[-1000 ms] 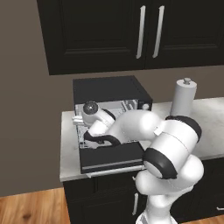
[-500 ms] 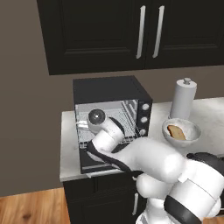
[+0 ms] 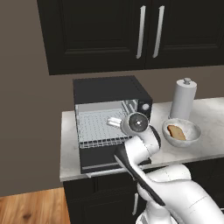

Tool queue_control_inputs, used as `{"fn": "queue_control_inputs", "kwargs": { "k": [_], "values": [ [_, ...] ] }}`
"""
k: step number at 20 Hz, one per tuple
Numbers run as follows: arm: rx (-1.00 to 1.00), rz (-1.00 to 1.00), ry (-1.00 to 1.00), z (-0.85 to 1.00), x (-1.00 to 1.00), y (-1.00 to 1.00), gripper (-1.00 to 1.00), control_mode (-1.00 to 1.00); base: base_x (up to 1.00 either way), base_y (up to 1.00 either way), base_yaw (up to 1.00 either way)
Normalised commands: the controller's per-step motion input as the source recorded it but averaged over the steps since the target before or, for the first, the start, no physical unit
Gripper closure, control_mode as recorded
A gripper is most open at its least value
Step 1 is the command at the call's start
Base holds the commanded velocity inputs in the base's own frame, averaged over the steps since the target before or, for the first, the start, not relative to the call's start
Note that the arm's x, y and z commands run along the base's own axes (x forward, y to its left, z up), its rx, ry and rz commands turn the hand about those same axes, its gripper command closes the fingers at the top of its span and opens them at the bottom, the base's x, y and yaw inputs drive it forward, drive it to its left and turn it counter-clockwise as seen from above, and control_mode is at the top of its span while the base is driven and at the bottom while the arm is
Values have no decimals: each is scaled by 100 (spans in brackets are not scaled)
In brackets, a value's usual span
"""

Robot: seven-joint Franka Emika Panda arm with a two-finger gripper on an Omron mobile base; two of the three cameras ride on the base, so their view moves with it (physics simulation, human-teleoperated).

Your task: Pick up the heated bread from the toaster oven and place it in the bowl. Then move the bread bowl to the dining counter.

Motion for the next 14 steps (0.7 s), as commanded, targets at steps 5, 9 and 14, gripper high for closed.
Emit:
{"fn": "queue_control_inputs", "kwargs": {
  "k": [5, 9, 14],
  "values": [
    [7, -10, 0, 78, -43, -100, 100, -100, 0, 0, 0],
    [5, -8, 9, 60, -34, -100, 100, -100, 0, 0, 0],
    [6, -10, 26, 38, -8, -100, 100, -100, 0, 0, 0]
  ]
}}
